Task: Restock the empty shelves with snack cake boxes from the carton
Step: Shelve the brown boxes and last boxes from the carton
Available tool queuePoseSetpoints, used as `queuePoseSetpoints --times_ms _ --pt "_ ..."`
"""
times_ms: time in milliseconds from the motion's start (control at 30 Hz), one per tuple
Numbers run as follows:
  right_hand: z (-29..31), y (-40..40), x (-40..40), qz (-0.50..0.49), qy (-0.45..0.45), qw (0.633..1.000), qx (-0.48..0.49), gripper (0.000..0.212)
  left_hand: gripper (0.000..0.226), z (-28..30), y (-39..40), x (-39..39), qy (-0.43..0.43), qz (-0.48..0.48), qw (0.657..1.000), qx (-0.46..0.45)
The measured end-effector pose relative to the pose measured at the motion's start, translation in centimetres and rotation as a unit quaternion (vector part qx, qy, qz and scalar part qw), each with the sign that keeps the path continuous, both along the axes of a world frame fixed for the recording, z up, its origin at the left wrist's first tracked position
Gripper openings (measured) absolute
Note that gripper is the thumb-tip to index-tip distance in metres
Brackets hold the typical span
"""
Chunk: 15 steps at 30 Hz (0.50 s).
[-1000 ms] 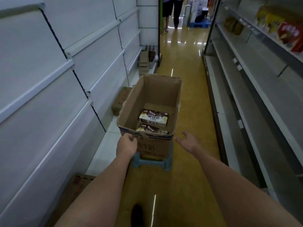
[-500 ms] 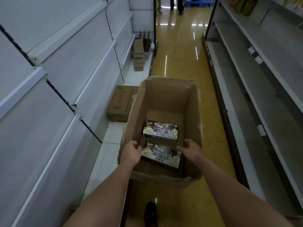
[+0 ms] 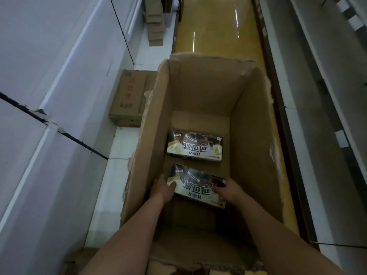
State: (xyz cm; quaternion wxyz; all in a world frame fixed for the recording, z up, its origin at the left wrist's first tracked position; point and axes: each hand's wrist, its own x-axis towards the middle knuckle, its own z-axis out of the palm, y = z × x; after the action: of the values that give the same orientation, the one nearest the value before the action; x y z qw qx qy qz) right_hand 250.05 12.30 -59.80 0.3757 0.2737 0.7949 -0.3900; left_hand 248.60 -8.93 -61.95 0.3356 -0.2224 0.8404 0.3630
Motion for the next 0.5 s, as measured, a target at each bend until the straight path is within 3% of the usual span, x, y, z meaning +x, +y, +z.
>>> queuePoseSetpoints --times_ms 333,500 --pt "-8.9 0.5 -2.3 0.044 -0.01 0.995 0.085 0.09 0.068 -8.4 1.8 -2.7 -0.029 0.019 0.999 -0.023" --pt "-11.2 0.6 -3.1 0.058 -0.03 0.994 0.086 0.082 0.064 -9.7 2.5 -3.5 -0.034 0.12 0.991 0.037"
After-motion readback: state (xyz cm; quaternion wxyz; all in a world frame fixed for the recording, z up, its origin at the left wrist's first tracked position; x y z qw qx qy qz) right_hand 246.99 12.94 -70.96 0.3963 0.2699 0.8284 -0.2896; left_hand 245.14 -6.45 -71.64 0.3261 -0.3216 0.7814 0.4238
